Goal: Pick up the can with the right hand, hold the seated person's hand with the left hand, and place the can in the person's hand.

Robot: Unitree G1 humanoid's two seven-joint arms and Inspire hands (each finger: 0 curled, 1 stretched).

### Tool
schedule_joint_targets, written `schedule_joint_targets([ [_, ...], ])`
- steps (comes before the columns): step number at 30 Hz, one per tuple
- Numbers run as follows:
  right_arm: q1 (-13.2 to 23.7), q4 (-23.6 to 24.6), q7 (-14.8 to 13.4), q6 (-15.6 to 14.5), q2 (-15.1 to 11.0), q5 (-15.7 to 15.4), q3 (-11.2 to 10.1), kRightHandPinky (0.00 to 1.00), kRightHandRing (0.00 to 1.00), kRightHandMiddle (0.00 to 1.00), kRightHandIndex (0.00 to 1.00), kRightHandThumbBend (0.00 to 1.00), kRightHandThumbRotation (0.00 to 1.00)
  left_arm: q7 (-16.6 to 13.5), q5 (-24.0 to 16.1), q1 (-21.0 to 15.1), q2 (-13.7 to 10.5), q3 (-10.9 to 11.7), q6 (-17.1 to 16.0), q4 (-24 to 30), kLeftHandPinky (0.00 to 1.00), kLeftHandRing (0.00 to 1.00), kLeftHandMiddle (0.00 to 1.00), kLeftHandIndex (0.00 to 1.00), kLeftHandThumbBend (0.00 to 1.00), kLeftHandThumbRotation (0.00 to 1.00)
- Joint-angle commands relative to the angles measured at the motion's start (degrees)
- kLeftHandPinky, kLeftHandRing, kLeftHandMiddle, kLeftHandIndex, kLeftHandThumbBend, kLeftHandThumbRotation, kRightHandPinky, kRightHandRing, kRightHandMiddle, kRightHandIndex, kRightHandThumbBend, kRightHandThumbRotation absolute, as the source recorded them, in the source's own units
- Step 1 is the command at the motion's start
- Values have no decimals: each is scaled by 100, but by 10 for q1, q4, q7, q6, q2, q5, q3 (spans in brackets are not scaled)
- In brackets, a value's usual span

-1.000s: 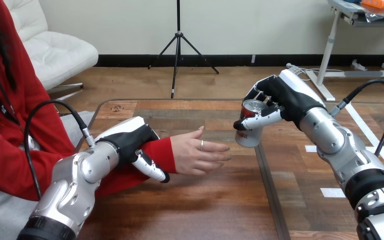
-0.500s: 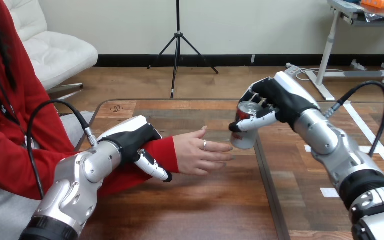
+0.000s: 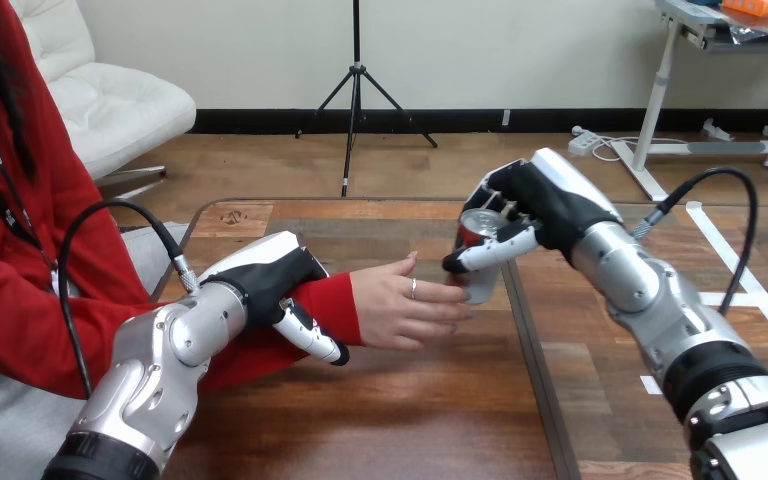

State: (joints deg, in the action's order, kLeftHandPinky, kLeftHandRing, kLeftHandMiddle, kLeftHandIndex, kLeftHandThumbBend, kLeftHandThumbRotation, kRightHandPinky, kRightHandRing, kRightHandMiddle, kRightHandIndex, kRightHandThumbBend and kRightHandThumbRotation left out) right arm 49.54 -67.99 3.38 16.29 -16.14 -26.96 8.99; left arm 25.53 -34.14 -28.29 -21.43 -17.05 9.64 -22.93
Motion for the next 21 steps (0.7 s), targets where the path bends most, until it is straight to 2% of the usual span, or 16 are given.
schedule_joint_targets([
  [1, 245, 94, -16, 24, 27, 12, 2, 27, 34, 38, 39, 80, 0, -87, 73, -291, 53, 74, -93, 110, 12, 18, 25, 28, 62, 0],
  [21, 246, 98, -14, 36, 36, 14, -1, 24, 31, 36, 35, 80, 0, -80, 64, -279, 45, 74, -83, 130, 12, 18, 26, 30, 60, 0],
])
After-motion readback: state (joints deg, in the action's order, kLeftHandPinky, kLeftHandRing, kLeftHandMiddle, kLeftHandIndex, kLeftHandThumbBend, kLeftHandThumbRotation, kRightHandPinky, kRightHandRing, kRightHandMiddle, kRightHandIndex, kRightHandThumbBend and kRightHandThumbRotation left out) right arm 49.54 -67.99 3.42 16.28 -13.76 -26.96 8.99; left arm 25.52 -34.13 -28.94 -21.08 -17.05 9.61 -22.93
